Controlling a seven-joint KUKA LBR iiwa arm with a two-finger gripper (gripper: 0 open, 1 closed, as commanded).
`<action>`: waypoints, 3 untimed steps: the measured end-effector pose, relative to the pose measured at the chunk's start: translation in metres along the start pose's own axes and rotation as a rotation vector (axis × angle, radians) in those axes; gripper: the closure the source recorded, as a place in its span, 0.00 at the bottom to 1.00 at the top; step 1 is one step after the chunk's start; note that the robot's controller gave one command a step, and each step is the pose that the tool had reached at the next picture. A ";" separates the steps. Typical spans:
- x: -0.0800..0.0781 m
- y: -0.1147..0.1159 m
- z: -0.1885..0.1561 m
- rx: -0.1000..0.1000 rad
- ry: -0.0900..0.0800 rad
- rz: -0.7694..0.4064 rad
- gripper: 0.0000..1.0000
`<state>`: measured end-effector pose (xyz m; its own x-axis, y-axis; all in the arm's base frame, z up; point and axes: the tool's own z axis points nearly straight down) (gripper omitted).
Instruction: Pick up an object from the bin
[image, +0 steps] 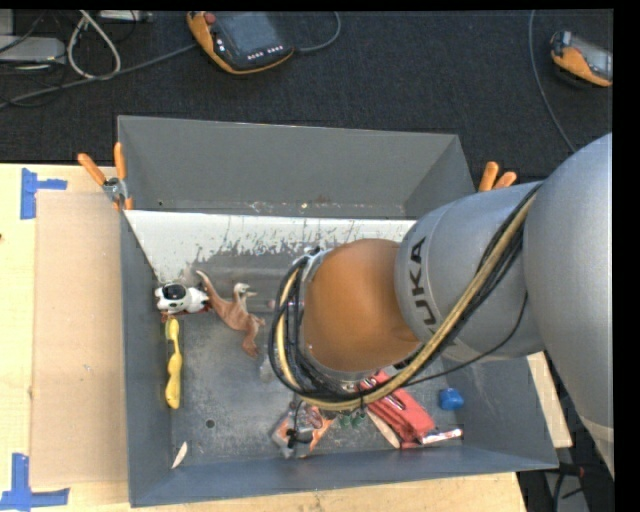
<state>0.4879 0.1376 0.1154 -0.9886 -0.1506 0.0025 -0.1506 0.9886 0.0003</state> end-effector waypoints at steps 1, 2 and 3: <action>0.011 -0.024 0.012 0.000 -0.002 -0.371 0.00; 0.012 -0.055 0.004 0.000 0.006 -0.320 0.00; -0.009 -0.055 0.048 -0.003 0.002 -0.517 0.00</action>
Offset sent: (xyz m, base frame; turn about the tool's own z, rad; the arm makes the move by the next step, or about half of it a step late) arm -0.0038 -0.0556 -0.0031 -0.3232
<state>0.5047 0.0845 0.0670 -0.7848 -0.6197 0.0030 -0.6197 0.7849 0.0045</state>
